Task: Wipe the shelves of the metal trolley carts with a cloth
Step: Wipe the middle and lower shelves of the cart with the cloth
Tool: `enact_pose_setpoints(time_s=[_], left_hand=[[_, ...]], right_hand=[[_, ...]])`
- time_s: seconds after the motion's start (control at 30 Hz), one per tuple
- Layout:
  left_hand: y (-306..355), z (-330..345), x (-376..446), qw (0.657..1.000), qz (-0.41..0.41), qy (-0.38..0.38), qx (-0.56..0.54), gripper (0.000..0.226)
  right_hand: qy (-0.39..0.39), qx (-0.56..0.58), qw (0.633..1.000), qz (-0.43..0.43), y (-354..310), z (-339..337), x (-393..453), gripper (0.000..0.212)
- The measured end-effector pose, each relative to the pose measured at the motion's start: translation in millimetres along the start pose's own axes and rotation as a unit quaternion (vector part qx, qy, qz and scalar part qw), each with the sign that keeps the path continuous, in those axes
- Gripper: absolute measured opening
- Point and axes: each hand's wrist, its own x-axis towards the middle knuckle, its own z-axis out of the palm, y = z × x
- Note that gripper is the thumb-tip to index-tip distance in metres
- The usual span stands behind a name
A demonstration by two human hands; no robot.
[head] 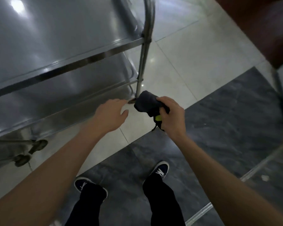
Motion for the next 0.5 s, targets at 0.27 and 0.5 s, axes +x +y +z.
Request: enact_pose_setpoints(time_s=[0.27,0.5], left_hand=[[178.5,-24.9,51.7,0.999,0.027,-0.015,0.026,0.049],[270.9,-68.3,97.1,0.999,0.044,0.000,0.006,0.049]], right_hand=[[0.050,0.022,0.998,0.022,25.7,-165.0,38.3,0.038],[0.077,0.002,0.997,0.019,19.5,-258.0,93.0,0.039]])
